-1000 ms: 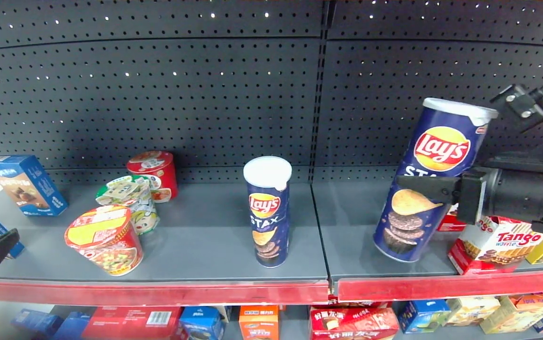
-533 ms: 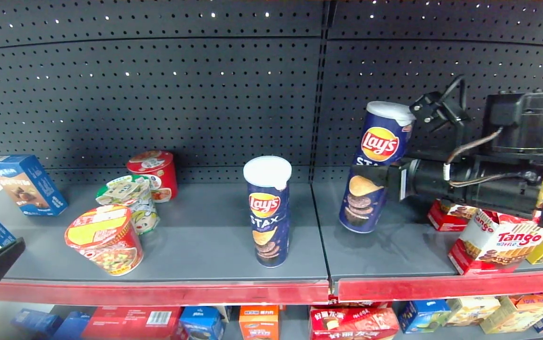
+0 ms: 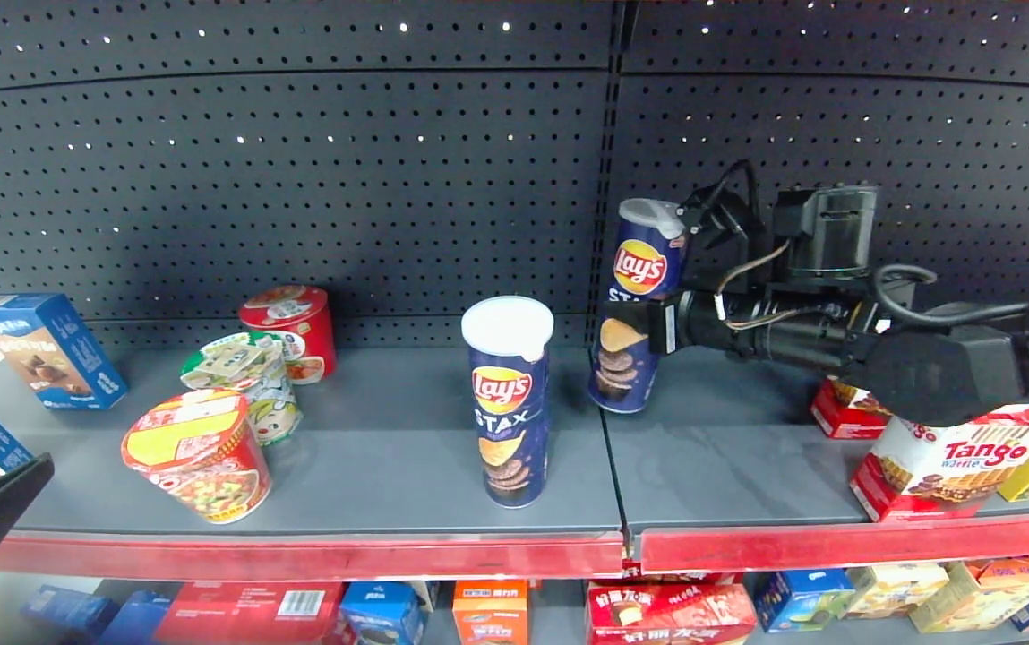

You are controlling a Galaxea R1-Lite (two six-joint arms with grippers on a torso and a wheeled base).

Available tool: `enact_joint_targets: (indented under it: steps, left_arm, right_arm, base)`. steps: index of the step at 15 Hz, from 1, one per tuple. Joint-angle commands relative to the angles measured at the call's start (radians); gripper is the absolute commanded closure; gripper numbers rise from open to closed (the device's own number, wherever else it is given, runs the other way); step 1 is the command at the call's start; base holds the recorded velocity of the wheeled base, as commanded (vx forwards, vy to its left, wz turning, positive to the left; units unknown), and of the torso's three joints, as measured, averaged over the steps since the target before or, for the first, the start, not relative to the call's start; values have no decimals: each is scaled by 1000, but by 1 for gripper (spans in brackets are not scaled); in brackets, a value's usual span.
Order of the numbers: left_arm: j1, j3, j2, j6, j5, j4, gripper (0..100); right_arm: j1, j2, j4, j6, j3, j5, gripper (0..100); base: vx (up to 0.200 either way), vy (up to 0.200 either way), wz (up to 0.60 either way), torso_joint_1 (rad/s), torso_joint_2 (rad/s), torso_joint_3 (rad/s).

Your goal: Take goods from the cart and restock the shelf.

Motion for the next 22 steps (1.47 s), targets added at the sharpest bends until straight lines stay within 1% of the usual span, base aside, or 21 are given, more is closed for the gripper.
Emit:
enact_joint_targets:
  steps: [1, 2, 5, 7, 8, 10, 11, 13, 17, 22]
  left_arm:
    - [0, 0, 4, 0, 1, 1, 0]
    - [0, 0, 4, 0, 1, -1, 0]
    - [-2, 2, 5, 0, -1, -1, 0]
    - [-2, 25, 2, 2, -1, -1, 0]
    - [-2, 26, 4, 2, -1, -1, 0]
    - [-2, 25, 5, 2, -1, -1, 0]
    - [-2, 25, 5, 0, -1, -1, 0]
    - [-2, 25, 7, 0, -1, -1, 0]
    - [-2, 25, 13, 0, -1, -4, 0]
    - [-2, 25, 16, 0, -1, -6, 0]
  right_arm:
    - [23, 64, 3, 0, -47, -1, 100]
    - [40, 83, 4, -1, -59, -1, 100]
    - [51, 112, 4, -1, -79, -3, 100]
    - [51, 143, 1, -15, -90, -3, 100]
    - [44, 161, 1, -39, -110, -1, 100]
    - [40, 192, 8, -44, -153, -1, 100]
    - [28, 212, 18, -46, -196, 2, 100]
    - [26, 236, 49, -46, -253, 3, 100]
    - [37, 287, 55, -46, -328, 3, 100]
    - [48, 314, 57, -44, -366, 2, 100]
  base:
    - [0, 0, 0, 0, 0, 0]
    - [0, 0, 0, 0, 0, 0]
    - [0, 0, 0, 0, 0, 0]
    - [0, 0, 0, 0, 0, 0]
    - [0, 0, 0, 0, 0, 0]
    - [0, 0, 0, 0, 0, 0]
    - [0, 0, 0, 0, 0, 0]
    - [0, 0, 0, 0, 0, 0]
    - [0, 0, 0, 0, 0, 0]
    - [0, 0, 0, 0, 0, 0]
